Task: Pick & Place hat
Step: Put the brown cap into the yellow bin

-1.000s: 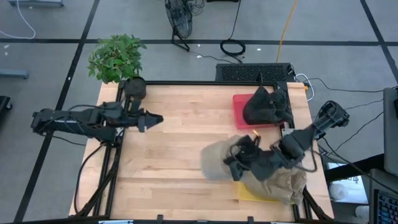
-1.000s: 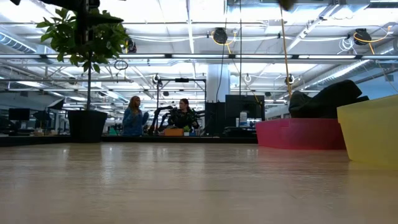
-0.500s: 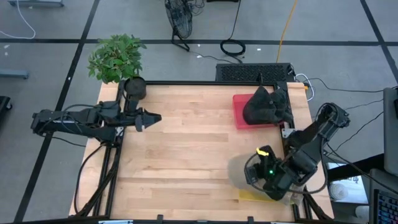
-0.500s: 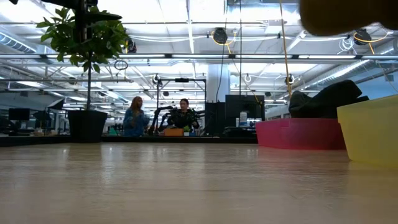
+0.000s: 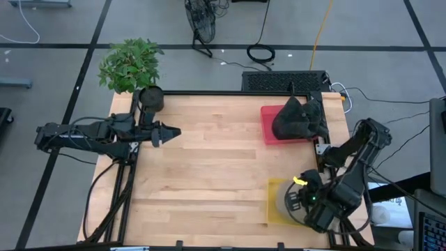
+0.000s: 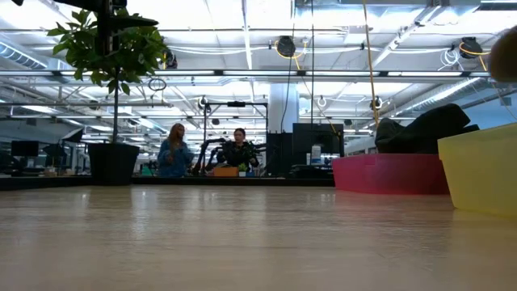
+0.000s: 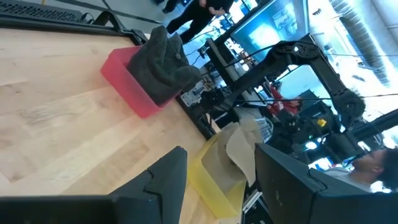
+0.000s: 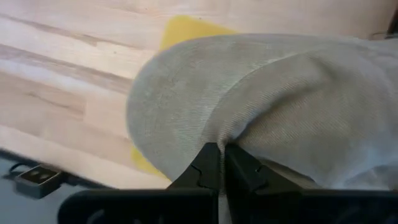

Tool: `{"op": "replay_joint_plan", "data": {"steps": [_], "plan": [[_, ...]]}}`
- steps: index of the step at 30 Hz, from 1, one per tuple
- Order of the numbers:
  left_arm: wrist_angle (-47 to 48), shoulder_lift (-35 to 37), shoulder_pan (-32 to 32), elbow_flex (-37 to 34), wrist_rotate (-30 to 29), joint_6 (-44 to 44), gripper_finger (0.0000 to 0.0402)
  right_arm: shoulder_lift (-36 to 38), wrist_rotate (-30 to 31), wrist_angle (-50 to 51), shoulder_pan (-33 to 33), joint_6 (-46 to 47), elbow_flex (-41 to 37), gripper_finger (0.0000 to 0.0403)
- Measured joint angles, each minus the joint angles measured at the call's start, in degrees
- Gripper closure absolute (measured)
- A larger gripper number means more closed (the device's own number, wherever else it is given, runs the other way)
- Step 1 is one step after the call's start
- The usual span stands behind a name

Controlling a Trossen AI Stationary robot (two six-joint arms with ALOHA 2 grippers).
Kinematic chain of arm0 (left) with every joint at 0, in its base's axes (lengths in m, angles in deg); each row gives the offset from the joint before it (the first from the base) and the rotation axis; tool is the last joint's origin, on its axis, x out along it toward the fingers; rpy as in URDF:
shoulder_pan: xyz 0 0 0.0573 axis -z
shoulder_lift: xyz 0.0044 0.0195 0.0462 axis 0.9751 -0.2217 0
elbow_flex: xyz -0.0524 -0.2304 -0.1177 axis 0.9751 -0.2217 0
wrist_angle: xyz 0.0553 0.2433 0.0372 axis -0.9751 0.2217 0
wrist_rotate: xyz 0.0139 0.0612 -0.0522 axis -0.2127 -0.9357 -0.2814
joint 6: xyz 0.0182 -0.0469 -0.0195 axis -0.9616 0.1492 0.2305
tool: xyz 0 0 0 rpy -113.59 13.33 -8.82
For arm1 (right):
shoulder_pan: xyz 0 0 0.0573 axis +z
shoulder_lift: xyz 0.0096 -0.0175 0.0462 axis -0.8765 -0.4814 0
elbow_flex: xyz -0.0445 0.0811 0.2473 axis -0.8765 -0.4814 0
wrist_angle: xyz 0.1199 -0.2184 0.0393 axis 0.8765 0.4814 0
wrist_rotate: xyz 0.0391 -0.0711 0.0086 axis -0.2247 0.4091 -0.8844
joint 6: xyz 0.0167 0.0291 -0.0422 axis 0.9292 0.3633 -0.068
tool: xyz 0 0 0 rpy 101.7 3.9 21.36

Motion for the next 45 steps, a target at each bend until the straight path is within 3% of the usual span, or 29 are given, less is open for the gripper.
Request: {"op": "replay_joint_plan", "data": {"steps": [15, 34, 45], "plan": [[0.0, 0.0, 0.0, 0.0, 0.7, 2.9, 0.0213, -11.4, -0.4, -3.1, 0.4, 0.2, 0.0, 0.0403], [0.0, 0.0, 0.9, 0.0, 0.7, 3.3, 0.0213, -17.1, -1.8, -7.8, -1.8, -2.4, 0.0, 0.0403], [0.0, 0.0, 2.0, 0.0, 0.2, 3.3, 0.0213, -17.5, -1.7, -7.2, -6.0, -8.7, 0.0, 0.0403]]}}
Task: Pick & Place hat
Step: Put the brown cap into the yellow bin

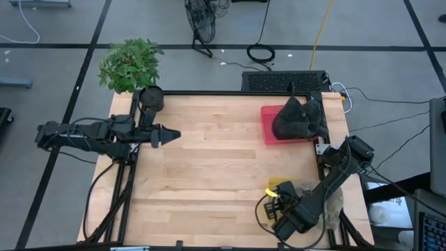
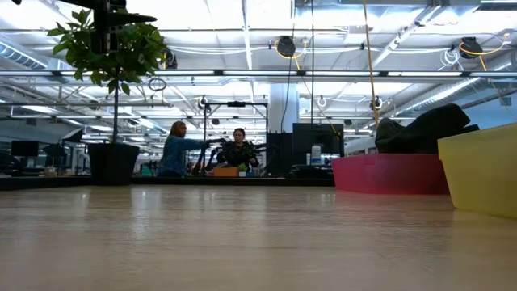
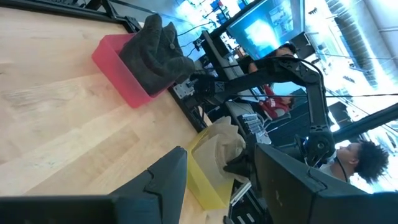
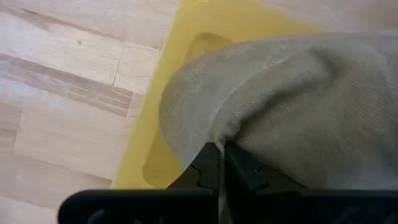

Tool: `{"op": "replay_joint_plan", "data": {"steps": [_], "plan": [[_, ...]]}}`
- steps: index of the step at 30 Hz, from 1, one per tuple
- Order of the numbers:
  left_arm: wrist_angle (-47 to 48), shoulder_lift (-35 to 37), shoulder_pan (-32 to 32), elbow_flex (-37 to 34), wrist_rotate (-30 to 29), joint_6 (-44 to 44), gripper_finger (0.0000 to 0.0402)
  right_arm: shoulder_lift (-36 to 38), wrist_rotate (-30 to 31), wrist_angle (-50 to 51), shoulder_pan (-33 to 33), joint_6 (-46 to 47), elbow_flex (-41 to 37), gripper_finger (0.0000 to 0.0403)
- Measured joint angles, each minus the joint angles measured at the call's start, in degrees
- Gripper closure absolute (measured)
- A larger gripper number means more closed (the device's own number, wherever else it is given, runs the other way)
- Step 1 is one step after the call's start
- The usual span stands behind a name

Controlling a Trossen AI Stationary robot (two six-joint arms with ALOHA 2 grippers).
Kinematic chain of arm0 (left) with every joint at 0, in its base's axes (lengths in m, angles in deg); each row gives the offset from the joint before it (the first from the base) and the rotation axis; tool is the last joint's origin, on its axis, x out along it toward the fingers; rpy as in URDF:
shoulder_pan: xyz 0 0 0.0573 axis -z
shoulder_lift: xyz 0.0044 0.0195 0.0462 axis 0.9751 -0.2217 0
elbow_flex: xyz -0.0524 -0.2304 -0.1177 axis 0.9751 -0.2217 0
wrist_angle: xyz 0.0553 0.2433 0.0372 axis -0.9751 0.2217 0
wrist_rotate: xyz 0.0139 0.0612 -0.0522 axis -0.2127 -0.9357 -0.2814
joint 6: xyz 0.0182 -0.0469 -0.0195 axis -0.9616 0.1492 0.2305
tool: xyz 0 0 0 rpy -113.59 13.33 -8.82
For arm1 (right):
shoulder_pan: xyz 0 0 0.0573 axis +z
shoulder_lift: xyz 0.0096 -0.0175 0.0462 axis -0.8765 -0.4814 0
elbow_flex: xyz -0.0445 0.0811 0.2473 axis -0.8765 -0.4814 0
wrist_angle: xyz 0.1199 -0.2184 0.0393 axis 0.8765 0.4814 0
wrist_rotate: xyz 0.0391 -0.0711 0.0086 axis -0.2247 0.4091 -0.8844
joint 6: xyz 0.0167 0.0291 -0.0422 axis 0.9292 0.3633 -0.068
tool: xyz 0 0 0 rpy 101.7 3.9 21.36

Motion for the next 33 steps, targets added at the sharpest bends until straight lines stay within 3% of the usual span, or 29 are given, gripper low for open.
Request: {"op": "replay_joint_plan", "data": {"steps": [10, 18, 29, 33], "plan": [[0.0, 0.0, 1.4, 0.0, 0.0, 0.2, 0.0213, 0.0, 0.0, -0.4, -0.1, -0.5, -0.1, 0.0403], [0.0, 0.0, 1.4, 0.0, -1.1, 0.4, 0.0213, 0.1, -3.1, -8.9, 0.0, -1.6, -5.1, 0.04], [-0.1, 0.0, 1.4, 0.0, -1.1, 0.7, 0.0213, 0.6, -2.3, -7.1, 0.3, -0.2, -5.3, 0.0398], [0.0, 0.0, 1.4, 0.0, -1.1, 1.1, 0.0213, 1.6, 0.1, -9.2, 0.3, -1.3, -5.4, 0.0376]]}}
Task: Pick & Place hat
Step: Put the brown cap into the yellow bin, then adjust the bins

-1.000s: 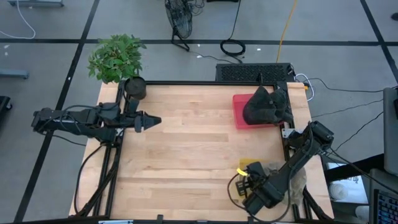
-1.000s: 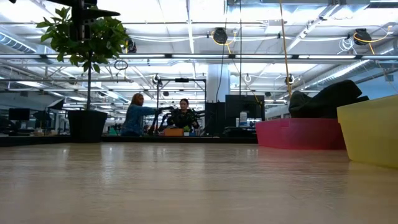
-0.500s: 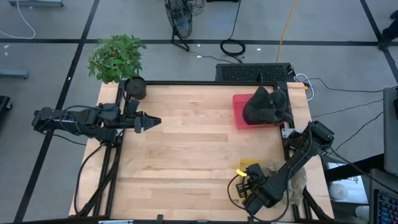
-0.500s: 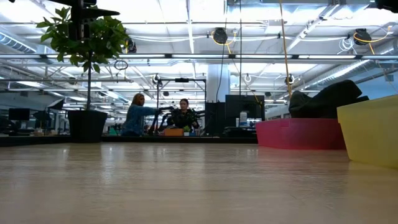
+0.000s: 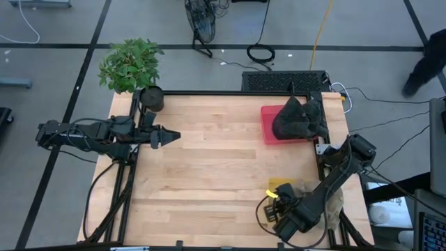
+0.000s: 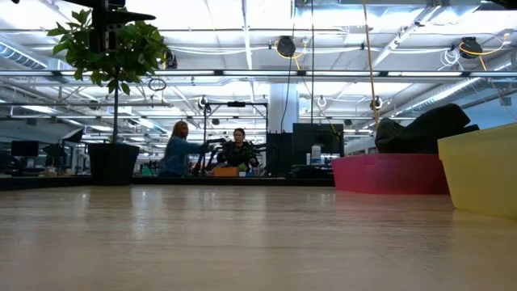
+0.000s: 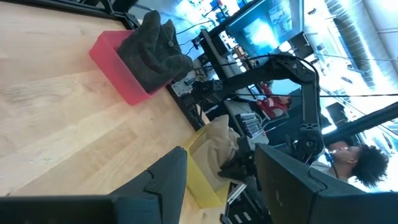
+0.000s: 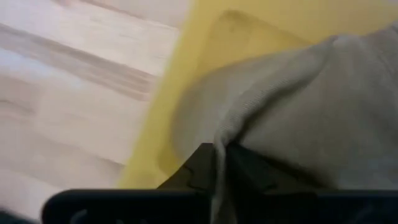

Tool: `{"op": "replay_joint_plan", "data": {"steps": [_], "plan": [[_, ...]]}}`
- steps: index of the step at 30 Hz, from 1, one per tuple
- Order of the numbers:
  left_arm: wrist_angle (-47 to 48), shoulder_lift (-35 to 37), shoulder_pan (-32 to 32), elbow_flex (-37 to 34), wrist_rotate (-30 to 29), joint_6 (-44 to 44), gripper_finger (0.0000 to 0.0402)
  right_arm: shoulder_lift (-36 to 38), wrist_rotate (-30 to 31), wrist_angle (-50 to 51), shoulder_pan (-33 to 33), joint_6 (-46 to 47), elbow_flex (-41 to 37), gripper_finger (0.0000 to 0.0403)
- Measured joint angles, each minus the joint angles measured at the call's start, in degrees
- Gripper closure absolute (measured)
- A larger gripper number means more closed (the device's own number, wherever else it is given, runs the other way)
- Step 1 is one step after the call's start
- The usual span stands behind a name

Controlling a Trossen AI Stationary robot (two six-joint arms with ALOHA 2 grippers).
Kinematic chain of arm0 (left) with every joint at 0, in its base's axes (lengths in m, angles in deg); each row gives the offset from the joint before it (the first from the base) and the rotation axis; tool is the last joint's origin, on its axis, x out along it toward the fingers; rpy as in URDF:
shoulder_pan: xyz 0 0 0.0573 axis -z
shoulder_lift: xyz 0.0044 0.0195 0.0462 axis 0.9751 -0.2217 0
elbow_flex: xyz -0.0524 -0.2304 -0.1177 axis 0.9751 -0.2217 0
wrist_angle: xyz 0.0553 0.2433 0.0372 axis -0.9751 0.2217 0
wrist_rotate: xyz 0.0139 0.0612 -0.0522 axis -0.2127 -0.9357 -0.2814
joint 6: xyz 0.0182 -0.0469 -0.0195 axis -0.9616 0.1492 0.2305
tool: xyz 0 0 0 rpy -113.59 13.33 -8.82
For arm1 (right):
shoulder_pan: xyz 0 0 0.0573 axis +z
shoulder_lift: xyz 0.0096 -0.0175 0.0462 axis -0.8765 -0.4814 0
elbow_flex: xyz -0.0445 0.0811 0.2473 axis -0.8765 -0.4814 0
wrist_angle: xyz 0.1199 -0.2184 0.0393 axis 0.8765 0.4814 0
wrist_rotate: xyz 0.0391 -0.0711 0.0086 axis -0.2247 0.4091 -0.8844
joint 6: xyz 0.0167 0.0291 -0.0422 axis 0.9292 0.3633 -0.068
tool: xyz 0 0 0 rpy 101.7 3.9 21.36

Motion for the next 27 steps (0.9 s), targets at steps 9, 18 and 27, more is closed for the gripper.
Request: {"op": "replay_joint_plan", "data": {"steps": [9, 18, 27], "plan": [[0.1, 0.0, 0.0, 0.0, 0.0, 0.1, 0.0213, 3.0, 3.2, 1.6, 0.0, -0.5, 0.0, 0.0291], [0.2, 0.0, 0.0, 0.0, 0.0, 0.0, 0.0213, 8.6, 9.7, 6.1, -2.8, -3.3, 0.0, 0.0272], [0.1, 0.0, 0.0, 0.0, 0.0, -0.2, 0.0213, 10.6, 9.4, 10.2, -12.9, -18.3, -2.4, 0.0342]]}}
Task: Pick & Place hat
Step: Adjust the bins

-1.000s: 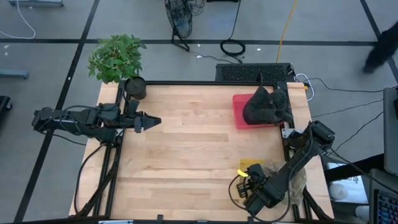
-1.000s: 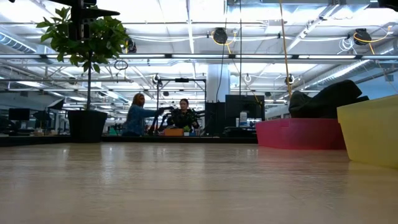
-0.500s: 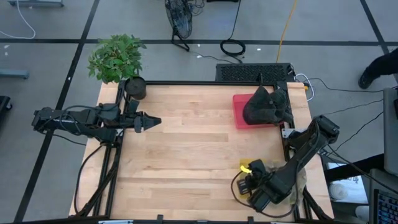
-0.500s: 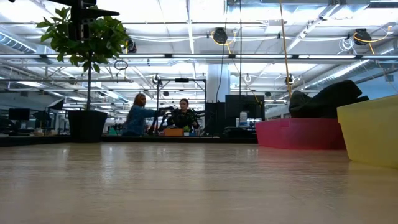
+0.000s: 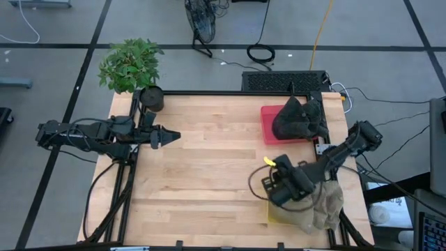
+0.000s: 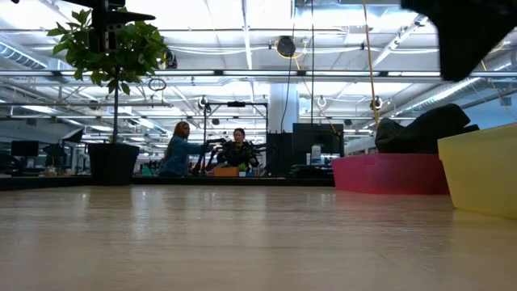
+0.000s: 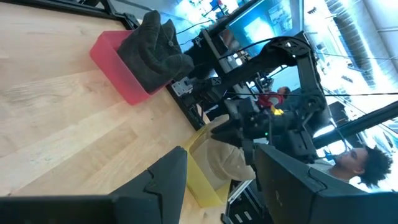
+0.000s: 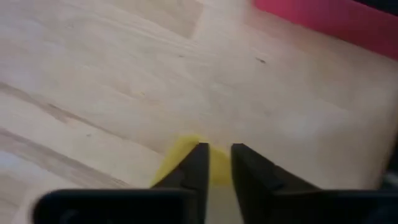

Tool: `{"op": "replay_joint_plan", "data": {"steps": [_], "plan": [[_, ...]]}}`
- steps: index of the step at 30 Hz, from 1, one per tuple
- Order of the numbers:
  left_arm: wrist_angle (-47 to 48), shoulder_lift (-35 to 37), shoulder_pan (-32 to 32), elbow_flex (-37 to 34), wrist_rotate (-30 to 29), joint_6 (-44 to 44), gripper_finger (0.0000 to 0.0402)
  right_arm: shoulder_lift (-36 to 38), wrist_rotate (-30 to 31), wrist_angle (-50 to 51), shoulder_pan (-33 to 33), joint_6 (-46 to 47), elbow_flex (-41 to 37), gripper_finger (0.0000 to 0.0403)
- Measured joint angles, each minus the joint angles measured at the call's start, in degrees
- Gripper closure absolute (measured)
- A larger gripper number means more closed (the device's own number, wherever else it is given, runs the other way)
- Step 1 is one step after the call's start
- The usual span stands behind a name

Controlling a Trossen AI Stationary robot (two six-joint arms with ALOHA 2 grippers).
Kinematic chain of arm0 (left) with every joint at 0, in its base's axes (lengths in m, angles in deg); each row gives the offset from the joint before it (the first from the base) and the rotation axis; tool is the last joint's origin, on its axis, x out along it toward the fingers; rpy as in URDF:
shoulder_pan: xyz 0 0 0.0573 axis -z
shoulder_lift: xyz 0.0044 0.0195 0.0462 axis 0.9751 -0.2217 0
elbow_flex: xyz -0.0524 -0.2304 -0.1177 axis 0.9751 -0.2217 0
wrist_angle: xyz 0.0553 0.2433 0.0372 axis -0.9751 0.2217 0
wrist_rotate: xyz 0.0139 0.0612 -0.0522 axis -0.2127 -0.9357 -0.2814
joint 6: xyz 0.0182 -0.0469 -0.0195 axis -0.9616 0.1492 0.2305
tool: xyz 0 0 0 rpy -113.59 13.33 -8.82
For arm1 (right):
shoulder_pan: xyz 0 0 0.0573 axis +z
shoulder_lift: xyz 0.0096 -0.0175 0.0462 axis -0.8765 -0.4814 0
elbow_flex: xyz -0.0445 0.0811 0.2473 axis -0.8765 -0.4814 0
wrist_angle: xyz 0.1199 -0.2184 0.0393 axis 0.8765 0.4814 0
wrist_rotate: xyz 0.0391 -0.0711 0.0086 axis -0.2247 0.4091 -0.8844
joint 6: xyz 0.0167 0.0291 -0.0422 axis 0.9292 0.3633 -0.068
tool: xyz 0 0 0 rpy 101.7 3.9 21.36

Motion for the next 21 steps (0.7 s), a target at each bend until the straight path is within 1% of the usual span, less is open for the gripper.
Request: {"op": "replay_joint_plan", "data": {"steps": [2, 4, 7, 11, 15, 21], "plan": [[0.0, 0.0, 0.0, 0.0, 0.0, -0.1, 0.0213, 0.2, -0.3, -4.0, -2.4, -5.2, -1.6, 0.0379], [0.0, 0.0, 0.0, 0.0, 0.0, -0.1, 0.0213, 0.1, -0.9, -7.9, -4.5, -9.4, -3.7, 0.0396], [-0.1, 0.0, 0.0, 0.0, 0.6, 0.1, 0.0213, 0.1, -3.1, -12.6, -6.9, -12.4, -7.6, 0.0396], [-0.1, 0.0, 0.0, 0.0, 1.9, 0.3, 0.0213, 0.0, -3.8, -17.2, -8.0, -14.1, -12.6, 0.0401], [-0.1, 0.0, 0.0, 0.0, 3.0, 0.7, 0.0213, 0.1, -3.7, -20.1, -8.3, -14.6, -14.9, 0.0402], [-0.1, 0.0, 0.0, 0.0, 3.2, 0.7, 0.0213, 0.1, -5.2, -22.1, -8.2, -13.8, -17.3, 0.0403]]}}
